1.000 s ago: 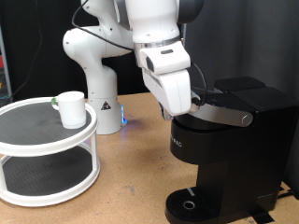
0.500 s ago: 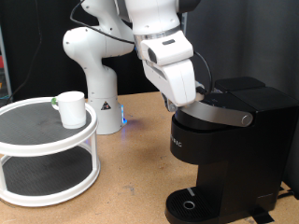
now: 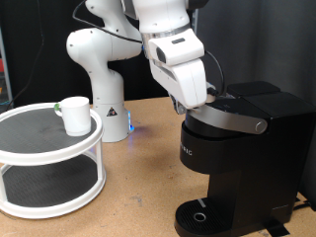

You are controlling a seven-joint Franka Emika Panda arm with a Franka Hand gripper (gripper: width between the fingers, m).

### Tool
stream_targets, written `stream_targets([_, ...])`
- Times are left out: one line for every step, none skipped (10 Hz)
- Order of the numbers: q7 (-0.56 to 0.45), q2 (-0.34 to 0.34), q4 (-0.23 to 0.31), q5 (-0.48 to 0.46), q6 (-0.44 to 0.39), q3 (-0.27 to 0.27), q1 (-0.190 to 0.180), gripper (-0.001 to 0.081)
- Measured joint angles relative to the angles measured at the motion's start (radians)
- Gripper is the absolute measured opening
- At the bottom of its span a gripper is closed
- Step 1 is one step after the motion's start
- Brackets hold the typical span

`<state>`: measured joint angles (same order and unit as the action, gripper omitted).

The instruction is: Make a cup of coffee with the keurig machine

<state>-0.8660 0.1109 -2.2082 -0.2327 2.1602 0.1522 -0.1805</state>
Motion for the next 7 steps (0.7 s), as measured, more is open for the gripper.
stream_targets([-0.016,0.004,0.002,-0.010,-0.005,0.003,0.000,0.0006])
stream_targets([-0.034,0.010,0.005,-0.020,-0.014,0.008,0.001,0.0006])
stream_targets([-0.055,0.020,0.007,-0.028,-0.030,0.015,0.001,0.0006])
stream_targets([-0.077,0.033,0.008,-0.037,-0.044,0.023,0.001,0.0006])
stream_targets([-0.093,0.046,0.008,-0.047,-0.051,0.031,0.001,0.0006])
stream_targets([-0.095,0.057,0.008,-0.059,-0.052,0.035,0.001,0.0006])
stream_targets([-0.086,0.064,0.010,-0.066,-0.051,0.035,0.001,0.0006])
